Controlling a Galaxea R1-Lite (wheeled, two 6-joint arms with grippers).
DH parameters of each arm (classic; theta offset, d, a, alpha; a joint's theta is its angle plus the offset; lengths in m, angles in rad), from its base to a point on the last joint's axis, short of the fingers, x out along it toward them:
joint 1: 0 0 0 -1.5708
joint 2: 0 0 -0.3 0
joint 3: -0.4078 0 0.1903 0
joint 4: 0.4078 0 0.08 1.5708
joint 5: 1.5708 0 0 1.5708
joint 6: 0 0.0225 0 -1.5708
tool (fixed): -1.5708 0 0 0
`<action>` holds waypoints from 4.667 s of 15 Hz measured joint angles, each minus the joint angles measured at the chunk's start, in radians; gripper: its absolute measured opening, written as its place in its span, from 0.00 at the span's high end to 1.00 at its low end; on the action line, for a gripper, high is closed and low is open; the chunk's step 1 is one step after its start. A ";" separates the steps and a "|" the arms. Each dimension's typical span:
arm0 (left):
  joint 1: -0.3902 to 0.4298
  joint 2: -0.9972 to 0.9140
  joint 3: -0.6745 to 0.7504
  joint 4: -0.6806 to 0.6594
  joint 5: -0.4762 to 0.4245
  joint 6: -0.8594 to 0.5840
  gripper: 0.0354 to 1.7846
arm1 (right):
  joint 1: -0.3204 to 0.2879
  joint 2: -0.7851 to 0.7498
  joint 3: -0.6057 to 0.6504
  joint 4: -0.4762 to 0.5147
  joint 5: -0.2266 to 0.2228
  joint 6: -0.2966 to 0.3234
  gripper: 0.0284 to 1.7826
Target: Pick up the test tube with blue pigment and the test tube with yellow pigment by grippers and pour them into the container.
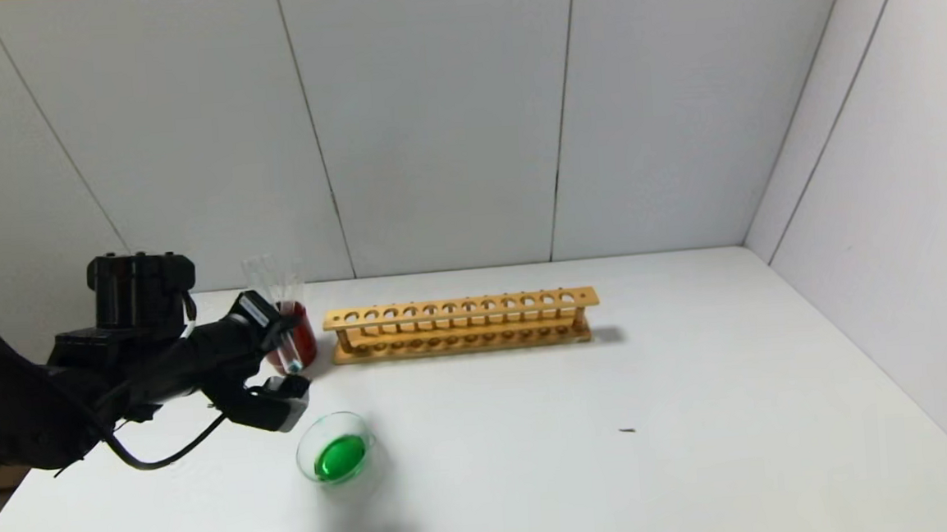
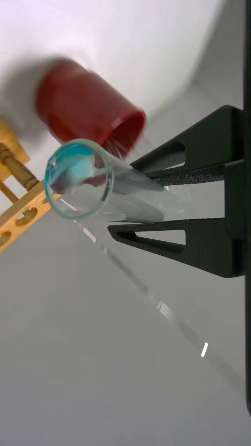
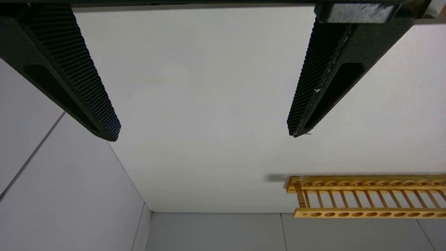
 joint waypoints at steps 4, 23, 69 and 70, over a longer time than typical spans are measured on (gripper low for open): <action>-0.049 -0.078 0.079 -0.167 0.122 -0.637 0.84 | 0.000 0.000 0.000 0.000 0.000 0.000 0.02; 0.137 0.101 -0.298 -0.016 0.066 -2.093 0.84 | 0.000 0.000 0.000 0.000 0.000 0.000 0.02; 0.114 0.158 -0.267 -0.142 0.064 -2.087 0.02 | 0.000 0.000 0.000 0.000 0.000 0.000 0.02; 0.113 0.153 -0.273 -0.141 0.064 -2.087 0.02 | 0.000 0.000 0.000 0.000 0.000 0.000 0.02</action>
